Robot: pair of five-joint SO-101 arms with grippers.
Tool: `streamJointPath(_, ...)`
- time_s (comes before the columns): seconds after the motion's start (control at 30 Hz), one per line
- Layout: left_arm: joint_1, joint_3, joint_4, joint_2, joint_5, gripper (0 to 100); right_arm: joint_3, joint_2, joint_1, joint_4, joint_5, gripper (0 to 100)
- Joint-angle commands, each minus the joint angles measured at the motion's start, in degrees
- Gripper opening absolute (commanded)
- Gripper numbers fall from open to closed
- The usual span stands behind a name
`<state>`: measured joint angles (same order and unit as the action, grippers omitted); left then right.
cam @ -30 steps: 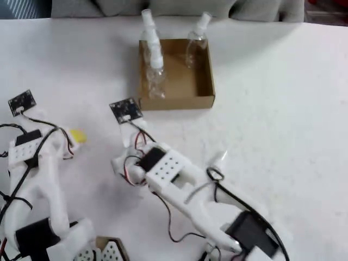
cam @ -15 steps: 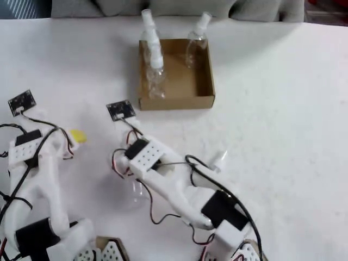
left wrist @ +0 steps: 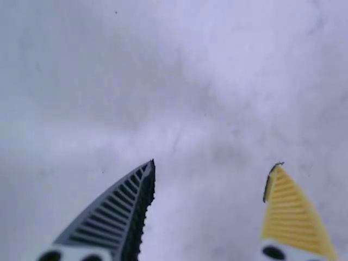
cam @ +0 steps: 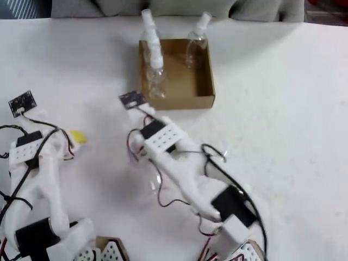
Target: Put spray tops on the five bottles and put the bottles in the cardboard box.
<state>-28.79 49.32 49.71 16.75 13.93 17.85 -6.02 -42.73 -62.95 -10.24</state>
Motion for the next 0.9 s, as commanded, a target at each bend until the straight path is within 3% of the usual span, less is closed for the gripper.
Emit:
streamJointPath(0.0, 0.75, -0.26, -1.05, 2.77, -0.53, 32, -2.2, 9.8, 5.85, -9.01, 5.89, 1.6)
streamJointPath(0.13, 0.75, -0.26, -0.97, 2.77, -0.53, 32, -1.49, 16.57, 18.24, -17.89, 12.92, 1.6)
streamJointPath(0.23, 0.75, -0.26, -0.97, 2.77, -0.53, 32, 2.99, 21.23, 31.87, -18.95, 18.46, 1.6)
streamJointPath(0.47, 0.75, 0.09, -0.97, 2.86, -0.62, 32, 23.65, 27.74, 63.34, 1.54, 30.51, 1.8)
streamJointPath(0.67, 0.84, 0.53, -1.05, 2.95, -0.62, 32, 32.0, 28.44, 77.58, 10.51, 40.35, 1.8)
streamJointPath(0.87, 0.84, 0.53, -1.05, 2.95, -0.62, 32, 32.44, 28.35, 82.33, 11.47, 42.81, 2.9)
